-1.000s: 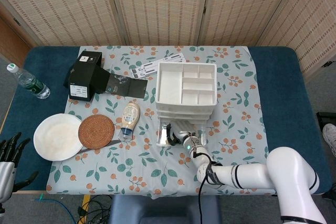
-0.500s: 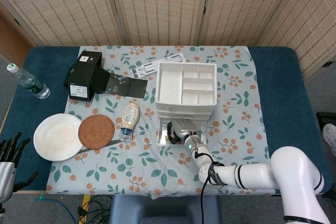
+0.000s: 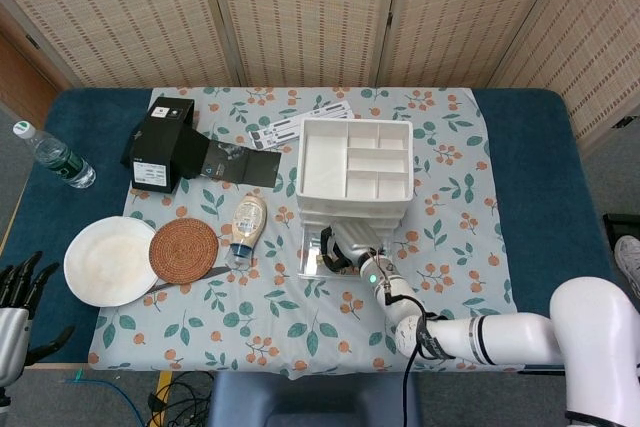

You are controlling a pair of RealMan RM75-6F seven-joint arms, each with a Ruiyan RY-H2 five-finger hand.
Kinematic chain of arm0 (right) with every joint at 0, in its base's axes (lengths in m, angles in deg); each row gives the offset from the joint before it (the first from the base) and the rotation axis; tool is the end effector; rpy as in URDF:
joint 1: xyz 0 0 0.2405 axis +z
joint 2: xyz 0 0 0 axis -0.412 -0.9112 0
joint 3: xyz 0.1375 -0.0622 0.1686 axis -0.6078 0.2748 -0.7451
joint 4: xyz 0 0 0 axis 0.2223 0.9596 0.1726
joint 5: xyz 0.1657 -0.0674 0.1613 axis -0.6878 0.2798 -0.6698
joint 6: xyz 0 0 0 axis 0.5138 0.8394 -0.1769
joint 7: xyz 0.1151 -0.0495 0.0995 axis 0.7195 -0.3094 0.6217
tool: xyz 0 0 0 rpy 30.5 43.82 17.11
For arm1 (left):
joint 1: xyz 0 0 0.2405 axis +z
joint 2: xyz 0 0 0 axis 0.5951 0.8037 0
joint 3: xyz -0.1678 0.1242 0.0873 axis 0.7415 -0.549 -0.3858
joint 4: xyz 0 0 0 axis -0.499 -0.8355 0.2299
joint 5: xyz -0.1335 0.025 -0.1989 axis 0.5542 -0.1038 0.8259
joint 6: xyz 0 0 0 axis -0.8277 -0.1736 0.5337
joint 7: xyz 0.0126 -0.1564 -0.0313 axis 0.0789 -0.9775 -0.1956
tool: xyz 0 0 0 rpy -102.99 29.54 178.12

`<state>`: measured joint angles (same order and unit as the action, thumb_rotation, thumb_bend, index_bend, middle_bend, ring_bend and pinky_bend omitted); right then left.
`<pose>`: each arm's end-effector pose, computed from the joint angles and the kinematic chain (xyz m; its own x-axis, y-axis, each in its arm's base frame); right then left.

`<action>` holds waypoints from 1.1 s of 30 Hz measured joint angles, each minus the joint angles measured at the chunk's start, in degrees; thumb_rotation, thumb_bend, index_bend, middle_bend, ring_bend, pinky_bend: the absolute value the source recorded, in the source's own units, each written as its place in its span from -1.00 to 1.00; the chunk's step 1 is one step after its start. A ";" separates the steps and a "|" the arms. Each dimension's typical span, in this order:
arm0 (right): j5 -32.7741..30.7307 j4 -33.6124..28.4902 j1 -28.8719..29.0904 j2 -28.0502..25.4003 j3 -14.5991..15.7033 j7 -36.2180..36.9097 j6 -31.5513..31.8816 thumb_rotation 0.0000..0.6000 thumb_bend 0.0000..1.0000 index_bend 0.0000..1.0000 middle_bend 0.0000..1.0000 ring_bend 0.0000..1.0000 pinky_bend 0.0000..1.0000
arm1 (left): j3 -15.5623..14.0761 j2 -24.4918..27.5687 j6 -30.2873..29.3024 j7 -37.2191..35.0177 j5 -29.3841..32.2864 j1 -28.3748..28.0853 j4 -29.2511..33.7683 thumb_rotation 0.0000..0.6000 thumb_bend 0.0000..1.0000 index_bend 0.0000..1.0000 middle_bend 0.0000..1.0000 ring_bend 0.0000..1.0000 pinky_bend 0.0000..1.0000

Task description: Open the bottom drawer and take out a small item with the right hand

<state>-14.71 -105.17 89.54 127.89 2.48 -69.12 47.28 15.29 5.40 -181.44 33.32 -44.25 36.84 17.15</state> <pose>-0.0387 -0.3307 -0.0804 0.1907 -0.6263 0.7559 -0.9816 -0.1233 0.1455 -0.2742 0.1617 0.1272 0.4372 -0.0565 0.8976 0.8986 -0.0141 -0.4386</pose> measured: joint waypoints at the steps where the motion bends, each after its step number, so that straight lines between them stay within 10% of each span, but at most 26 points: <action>1: 0.56 -1.06 -0.34 -0.79 -0.08 0.36 0.01 1.00 0.26 0.21 0.94 1.00 1.00 | 0.00 0.03 0.03 0.04 -0.06 -0.04 0.08 1.00 -0.65 -0.74 -0.91 -0.85 -0.86; 24: 16.49 -14.42 -8.92 -10.80 9.13 6.39 -2.52 1.00 0.26 0.20 0.93 1.00 1.00 | 0.01 0.44 -0.24 0.70 -0.66 -0.14 1.14 1.00 -0.65 -0.74 -0.91 -0.85 -0.86; 33: 18.50 -12.90 -9.45 -9.72 12.01 5.98 -2.97 1.00 0.26 -0.23 0.87 1.00 1.00 | -0.16 0.37 -0.20 0.59 -0.59 0.01 0.88 1.00 -0.65 -0.74 -0.91 -0.85 -0.86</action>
<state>3.79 -118.07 80.09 118.17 14.49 -63.14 44.31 15.12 5.77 -181.64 33.90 -44.84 36.86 18.03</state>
